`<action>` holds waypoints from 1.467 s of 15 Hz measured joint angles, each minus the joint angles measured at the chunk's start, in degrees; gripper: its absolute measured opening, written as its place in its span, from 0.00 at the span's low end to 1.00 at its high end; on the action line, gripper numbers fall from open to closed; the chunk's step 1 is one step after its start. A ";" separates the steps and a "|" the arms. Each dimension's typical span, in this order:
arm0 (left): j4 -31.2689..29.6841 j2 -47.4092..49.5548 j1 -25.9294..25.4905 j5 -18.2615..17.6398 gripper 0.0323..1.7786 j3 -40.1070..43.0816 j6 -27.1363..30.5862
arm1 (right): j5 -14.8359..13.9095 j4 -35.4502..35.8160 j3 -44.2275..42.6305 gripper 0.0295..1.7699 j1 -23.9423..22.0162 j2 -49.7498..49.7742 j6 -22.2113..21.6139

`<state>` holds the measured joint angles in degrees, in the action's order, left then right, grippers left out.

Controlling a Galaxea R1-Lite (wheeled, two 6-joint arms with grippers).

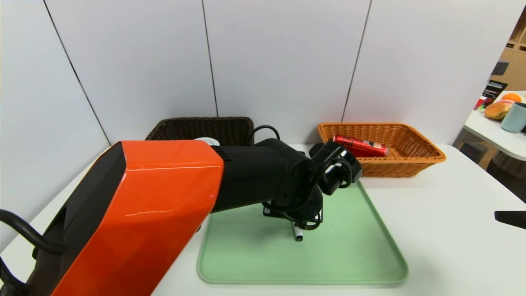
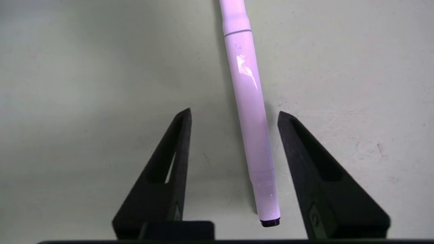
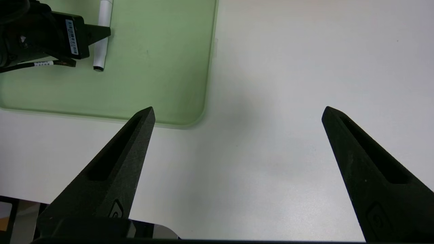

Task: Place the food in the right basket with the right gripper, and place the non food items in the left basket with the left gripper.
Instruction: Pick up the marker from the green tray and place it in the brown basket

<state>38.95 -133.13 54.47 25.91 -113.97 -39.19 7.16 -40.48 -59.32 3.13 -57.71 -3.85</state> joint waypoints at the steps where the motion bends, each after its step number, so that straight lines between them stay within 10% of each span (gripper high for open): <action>1: 0.02 0.00 -0.11 -0.48 0.43 0.02 -0.41 | 0.00 0.00 0.00 0.96 0.00 0.02 0.00; 3: -0.50 0.04 -0.15 -0.44 0.03 -0.11 -0.80 | 0.00 0.00 0.00 0.96 0.00 0.05 -0.02; 4: 0.07 0.17 -0.11 -0.61 0.01 0.13 -0.96 | 0.00 0.02 -0.11 0.96 0.00 0.11 0.00; 20: 1.79 0.83 0.11 0.09 0.01 0.07 2.26 | 0.09 0.00 -0.18 0.96 -0.05 0.90 0.02; 22: 2.43 0.99 0.10 0.35 0.24 0.07 2.26 | 0.06 -0.02 0.00 0.96 -0.07 0.83 0.00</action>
<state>41.37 -132.15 54.57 26.26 -113.90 -36.94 7.22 -40.51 -59.32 3.06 -56.88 -3.85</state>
